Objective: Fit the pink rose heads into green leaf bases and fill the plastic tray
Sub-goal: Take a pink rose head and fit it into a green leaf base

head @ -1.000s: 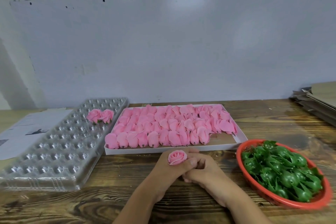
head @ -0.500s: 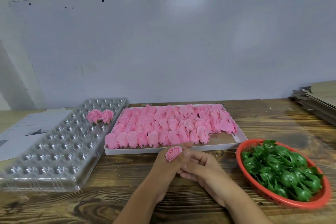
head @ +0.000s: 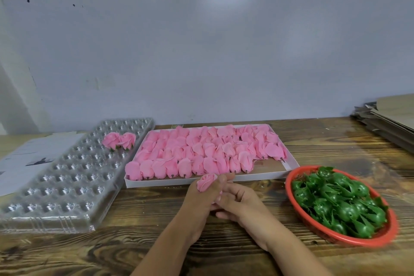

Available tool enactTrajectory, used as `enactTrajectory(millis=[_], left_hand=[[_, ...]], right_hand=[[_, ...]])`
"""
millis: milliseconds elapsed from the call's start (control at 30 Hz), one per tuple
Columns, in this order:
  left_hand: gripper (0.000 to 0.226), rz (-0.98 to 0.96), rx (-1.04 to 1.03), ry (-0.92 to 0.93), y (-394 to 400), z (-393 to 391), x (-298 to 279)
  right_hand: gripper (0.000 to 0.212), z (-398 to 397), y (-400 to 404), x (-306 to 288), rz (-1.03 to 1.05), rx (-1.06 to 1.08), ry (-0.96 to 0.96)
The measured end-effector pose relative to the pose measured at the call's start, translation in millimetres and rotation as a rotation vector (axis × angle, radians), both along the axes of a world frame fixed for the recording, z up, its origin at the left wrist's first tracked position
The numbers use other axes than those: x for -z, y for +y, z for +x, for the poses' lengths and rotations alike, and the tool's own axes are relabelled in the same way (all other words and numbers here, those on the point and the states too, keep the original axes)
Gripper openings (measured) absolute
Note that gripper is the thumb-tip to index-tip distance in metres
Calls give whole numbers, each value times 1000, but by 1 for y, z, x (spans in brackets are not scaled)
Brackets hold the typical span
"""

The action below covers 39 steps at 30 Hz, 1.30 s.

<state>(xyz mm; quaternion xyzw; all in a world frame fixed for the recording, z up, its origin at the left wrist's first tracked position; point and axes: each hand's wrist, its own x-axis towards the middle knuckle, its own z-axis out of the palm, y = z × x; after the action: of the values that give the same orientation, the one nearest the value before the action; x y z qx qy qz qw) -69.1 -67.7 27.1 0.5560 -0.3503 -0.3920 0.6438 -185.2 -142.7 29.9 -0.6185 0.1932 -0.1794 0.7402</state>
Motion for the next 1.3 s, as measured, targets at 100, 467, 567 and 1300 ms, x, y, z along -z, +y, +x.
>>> enactTrajectory(millis=[100, 467, 567, 1300], left_hand=[[40, 22, -23, 9, 0, 2, -1], [55, -35, -68, 229, 1, 10, 1], [49, -42, -85, 306, 1, 14, 3], [21, -179, -59, 830, 0, 27, 8]], right_hand=[[14, 0, 0, -6, -134, 30, 111], [14, -76, -70, -115, -1063, 417, 748], [30, -92, -92, -121, -1127, 371, 1030], [14, -90, -108, -89, -1276, 163, 1291]])
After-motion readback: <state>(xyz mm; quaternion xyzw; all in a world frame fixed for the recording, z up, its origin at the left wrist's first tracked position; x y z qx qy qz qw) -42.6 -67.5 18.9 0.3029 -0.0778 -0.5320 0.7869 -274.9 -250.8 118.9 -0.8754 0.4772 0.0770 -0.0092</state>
